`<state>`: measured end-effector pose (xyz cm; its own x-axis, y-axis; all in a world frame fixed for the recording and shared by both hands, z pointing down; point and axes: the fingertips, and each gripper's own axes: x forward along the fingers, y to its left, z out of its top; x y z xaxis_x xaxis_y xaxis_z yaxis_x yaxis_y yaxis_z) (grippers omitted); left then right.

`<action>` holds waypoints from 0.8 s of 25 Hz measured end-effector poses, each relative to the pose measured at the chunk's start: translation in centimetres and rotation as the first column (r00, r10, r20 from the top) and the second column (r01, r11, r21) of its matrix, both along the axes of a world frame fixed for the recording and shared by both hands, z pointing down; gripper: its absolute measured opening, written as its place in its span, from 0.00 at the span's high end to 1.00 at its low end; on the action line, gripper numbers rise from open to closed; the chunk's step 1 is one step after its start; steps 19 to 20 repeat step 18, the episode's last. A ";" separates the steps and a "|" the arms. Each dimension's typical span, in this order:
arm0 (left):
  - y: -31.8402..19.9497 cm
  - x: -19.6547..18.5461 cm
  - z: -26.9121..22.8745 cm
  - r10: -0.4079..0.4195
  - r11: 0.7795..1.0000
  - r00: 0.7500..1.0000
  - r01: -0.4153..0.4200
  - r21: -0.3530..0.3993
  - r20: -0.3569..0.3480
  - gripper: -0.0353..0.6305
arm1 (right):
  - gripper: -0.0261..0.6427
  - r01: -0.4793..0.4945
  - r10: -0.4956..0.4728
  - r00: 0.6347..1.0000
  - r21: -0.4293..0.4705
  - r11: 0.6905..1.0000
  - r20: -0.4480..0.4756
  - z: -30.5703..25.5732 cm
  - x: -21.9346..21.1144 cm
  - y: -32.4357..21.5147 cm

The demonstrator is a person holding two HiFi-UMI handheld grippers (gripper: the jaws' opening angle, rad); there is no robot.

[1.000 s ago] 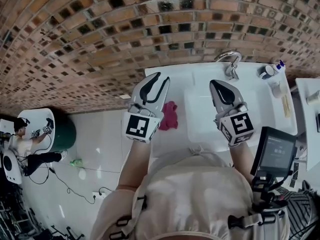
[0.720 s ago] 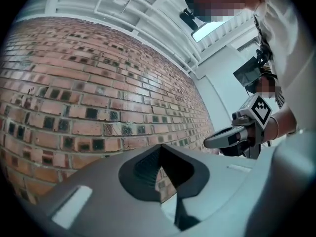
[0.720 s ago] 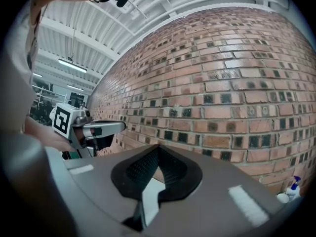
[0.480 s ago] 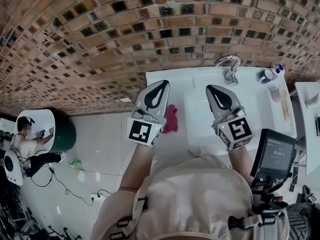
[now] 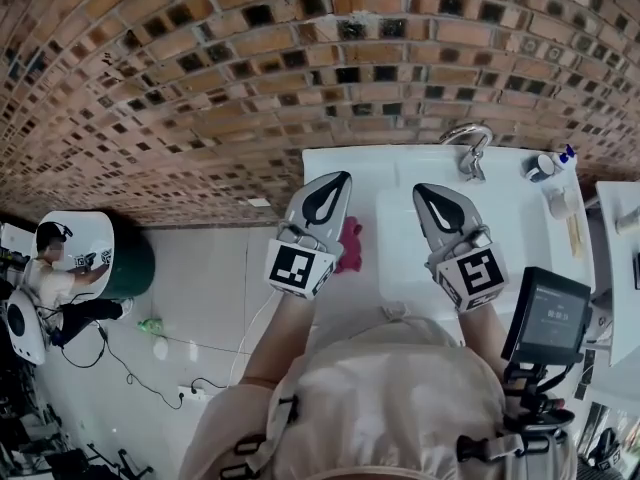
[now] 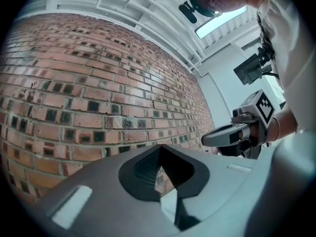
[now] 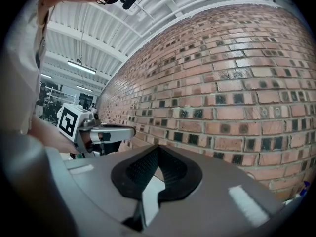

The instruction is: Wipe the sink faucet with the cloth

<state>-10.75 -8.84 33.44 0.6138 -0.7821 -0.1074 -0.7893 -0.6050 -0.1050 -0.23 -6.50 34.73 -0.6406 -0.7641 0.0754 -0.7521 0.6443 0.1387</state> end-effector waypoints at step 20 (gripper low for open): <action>0.3 0.3 0.2 0.045 0.999 0.999 -0.045 -0.009 -0.026 0.94 | 0.97 -0.006 0.006 1.000 -0.013 1.000 -0.001 0.2 0.1 -0.6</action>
